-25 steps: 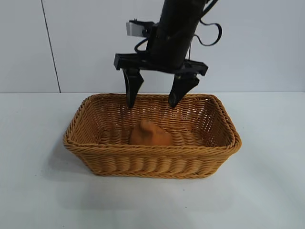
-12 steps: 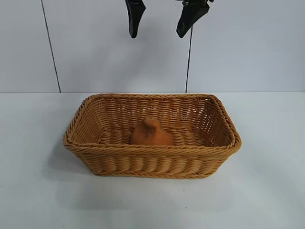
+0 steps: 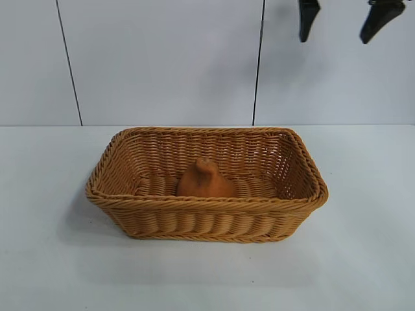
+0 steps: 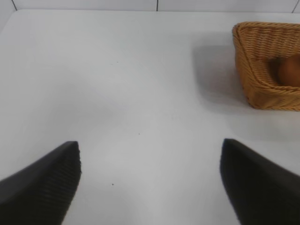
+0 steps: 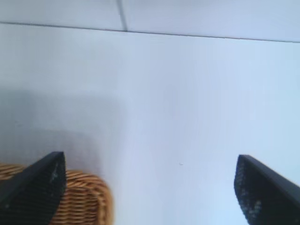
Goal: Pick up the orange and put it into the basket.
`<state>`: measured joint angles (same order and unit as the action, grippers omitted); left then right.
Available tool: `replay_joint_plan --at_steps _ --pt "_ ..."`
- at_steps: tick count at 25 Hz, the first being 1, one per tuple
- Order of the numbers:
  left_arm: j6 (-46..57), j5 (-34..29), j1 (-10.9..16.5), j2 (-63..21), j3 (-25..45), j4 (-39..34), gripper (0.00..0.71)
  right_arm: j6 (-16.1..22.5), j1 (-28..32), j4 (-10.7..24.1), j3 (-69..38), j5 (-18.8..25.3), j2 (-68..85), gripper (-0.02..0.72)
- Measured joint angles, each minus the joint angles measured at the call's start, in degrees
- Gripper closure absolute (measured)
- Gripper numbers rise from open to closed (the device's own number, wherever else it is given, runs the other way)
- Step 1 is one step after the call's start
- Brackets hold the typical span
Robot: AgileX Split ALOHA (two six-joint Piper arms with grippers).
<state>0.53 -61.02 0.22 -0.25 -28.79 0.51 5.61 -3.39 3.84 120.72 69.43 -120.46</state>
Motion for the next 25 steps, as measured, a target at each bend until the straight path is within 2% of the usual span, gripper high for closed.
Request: replay_joint_plan --at_steps 3,8,13,18,25 --pt "0.0 0.0 0.0 0.0 0.0 0.0 0.128 -1.45 0.17 -0.57 -7.51 -0.14 3.52 0.03" --pt "0.0 0.0 0.0 0.0 0.0 0.0 0.128 -3.14 0.17 -0.96 -28.62 -0.17 15.96 0.03" --pt "0.0 0.0 0.0 0.0 0.0 0.0 0.128 -3.52 0.17 -1.27 -51.42 0.32 34.67 0.03" --pt "0.0 0.0 0.0 0.0 0.0 0.0 0.128 -3.52 0.17 -2.18 -68.28 0.21 54.26 0.03" --pt "0.0 -0.06 0.0 0.0 0.0 -0.05 0.128 -3.52 0.17 -1.76 -87.95 -8.4 79.7 0.03"
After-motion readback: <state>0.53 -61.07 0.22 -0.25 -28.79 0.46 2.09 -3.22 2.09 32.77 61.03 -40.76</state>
